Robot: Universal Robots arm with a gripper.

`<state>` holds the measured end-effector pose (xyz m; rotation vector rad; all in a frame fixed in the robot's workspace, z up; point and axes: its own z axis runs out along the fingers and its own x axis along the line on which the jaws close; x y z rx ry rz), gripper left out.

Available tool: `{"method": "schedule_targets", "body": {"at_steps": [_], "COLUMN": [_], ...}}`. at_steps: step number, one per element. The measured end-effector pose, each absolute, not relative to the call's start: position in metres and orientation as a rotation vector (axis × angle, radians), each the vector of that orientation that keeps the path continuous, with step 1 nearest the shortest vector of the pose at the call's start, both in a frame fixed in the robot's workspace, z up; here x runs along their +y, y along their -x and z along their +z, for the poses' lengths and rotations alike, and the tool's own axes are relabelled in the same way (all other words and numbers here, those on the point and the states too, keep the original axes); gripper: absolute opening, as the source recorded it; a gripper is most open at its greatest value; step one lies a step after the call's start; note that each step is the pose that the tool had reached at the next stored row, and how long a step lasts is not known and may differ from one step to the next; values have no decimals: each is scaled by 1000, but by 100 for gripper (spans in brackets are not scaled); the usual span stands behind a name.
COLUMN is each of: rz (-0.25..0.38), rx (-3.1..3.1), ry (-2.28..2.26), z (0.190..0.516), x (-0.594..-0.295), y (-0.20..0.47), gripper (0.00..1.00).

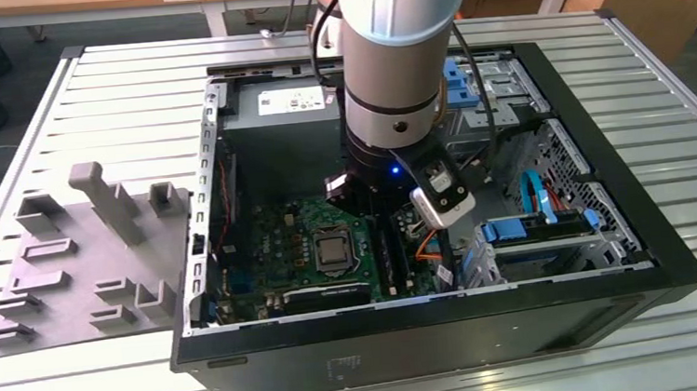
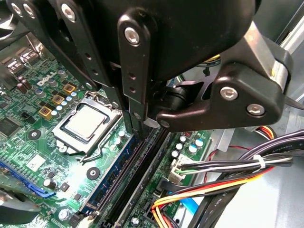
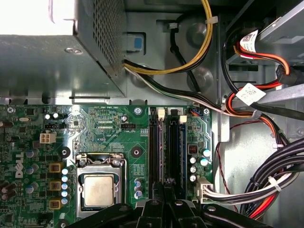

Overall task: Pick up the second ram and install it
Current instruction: 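Insert the second ram into the second slot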

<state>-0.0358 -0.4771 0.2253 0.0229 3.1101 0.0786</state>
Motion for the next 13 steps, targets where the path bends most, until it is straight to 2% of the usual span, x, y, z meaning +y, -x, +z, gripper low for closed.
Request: {"method": "schedule_targets", "body": {"at_steps": [13], "rz": [79], "rx": [3110], "ry": [-23], "z": [223], "x": [-477], "y": [36], "gripper": [12]}}
